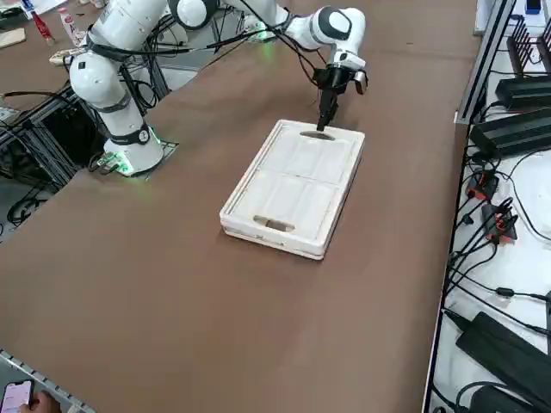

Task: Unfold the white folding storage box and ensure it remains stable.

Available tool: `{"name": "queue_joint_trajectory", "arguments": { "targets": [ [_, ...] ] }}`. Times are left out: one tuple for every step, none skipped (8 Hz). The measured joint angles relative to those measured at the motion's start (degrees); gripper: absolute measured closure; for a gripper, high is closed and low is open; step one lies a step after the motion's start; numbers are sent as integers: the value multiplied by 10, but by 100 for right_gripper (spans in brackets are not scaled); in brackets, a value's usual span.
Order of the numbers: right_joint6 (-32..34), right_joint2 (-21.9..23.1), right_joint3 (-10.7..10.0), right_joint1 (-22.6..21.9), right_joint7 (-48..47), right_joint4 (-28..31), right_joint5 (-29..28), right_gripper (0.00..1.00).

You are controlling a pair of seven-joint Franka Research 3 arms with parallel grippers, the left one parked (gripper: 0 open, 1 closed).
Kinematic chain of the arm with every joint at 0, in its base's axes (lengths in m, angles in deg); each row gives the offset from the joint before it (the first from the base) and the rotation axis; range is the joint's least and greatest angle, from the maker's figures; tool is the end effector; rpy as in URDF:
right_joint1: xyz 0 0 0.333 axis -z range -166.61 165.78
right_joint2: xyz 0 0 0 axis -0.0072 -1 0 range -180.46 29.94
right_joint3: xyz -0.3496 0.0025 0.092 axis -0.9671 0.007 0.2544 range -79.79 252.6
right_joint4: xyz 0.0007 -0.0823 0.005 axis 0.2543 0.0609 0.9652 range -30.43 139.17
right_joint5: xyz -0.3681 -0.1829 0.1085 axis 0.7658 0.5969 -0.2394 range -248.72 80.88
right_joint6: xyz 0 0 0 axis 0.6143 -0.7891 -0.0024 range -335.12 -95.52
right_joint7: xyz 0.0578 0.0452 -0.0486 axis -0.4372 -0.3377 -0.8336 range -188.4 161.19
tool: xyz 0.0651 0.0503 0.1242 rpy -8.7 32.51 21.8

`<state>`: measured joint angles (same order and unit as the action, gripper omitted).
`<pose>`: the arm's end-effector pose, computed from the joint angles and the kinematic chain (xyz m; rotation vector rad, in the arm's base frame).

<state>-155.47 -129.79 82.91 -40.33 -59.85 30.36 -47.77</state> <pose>0.6426 0.3738 0.1834 2.2242 -0.0003 -0.0176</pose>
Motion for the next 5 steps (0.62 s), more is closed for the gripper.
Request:
{"name": "queue_joint_trajectory", "arguments": {
  "targets": [
    [4, 0, -17, -16, -3, 0, 1, 71],
    [7, 0, -35, -33, -5, 0, 2, 71],
    [8, 0, -50, -46, -13, -1, 2, 71],
    [9, 0, -60, -55, -21, -2, 3, 71],
    [11, 0, -68, -61, -24, -3, 3, 71]
  ]
}}
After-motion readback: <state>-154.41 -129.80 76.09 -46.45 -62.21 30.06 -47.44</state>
